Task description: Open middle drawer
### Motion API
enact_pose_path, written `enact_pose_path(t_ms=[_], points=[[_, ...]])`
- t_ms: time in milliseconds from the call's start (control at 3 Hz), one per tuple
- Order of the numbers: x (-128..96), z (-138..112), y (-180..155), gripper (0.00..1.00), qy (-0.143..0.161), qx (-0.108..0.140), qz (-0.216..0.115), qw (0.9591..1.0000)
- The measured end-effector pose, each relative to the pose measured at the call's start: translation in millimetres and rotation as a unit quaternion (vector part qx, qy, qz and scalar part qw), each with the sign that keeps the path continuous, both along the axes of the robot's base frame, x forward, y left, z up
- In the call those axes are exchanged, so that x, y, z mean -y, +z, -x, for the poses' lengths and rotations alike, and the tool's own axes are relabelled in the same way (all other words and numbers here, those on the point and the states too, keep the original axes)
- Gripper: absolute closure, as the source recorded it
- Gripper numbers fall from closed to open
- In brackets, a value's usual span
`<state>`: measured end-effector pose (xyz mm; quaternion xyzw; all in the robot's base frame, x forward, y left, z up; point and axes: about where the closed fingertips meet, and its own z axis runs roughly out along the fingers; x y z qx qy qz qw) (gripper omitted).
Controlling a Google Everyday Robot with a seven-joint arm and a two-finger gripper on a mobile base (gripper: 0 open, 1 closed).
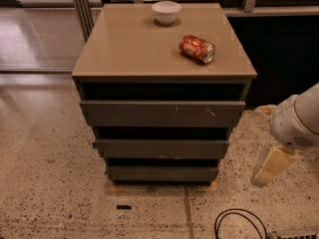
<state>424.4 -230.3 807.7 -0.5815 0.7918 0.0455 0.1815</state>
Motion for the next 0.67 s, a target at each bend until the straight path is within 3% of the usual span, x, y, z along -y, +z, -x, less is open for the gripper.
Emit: enact_pose_path(t_ms=[667], points=[[-32.4,3.4,-61.2,0.00,-0.045,-0.013,-0.077,0.9959]])
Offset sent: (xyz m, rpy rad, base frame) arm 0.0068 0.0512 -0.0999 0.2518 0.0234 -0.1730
